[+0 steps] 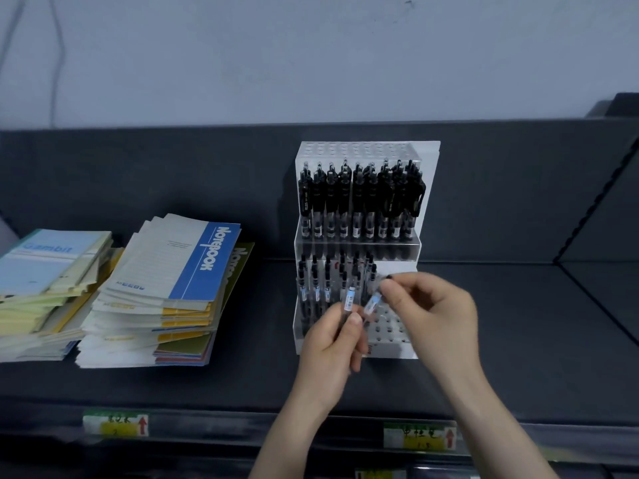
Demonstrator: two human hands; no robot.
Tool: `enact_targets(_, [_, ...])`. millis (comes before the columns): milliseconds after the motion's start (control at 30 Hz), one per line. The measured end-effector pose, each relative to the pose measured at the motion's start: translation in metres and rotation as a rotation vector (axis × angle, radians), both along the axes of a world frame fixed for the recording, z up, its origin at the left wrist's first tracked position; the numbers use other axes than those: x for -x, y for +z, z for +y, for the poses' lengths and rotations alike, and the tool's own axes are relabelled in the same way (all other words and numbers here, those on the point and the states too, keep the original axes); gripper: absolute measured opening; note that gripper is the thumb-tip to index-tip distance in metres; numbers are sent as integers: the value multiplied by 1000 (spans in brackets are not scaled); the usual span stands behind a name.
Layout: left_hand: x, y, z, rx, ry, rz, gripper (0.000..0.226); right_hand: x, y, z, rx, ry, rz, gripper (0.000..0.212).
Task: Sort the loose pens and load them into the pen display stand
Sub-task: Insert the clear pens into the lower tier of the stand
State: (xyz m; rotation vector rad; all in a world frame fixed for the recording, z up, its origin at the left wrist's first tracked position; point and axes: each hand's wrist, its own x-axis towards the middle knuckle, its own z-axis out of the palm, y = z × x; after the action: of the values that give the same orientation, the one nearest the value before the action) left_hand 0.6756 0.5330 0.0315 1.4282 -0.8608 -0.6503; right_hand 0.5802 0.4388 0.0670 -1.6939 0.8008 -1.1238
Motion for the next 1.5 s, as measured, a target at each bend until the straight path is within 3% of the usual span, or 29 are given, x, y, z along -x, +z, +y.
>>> enact_targets(200, [-10,-5,6,18,177,66,24,10,27,-20,52,-169,-231,13])
enact_targets(467, [-14,-5,12,41,204,100,23,-5,12,-18,448,-222,74,3])
enact_targets(733, [-13,-6,15,55,199,90,23,-17,-13,-19,598,-203,270,9])
enact_targets(1033, [-10,-3,15,65,154,118,32,-21,-25,-20,485,-170,246,11])
enact_targets(1167, [-10,-4,13,86,106,126,34,-8,-25,-16,288,-165,164,14])
enact_targets(1267, [-7,-6,9,79,24,83,31,4,-24,-8,158,-144,101,6])
enact_targets(1500, [10,-16,-11,29,-199,-38,23,17,-18,7,72,5,74,16])
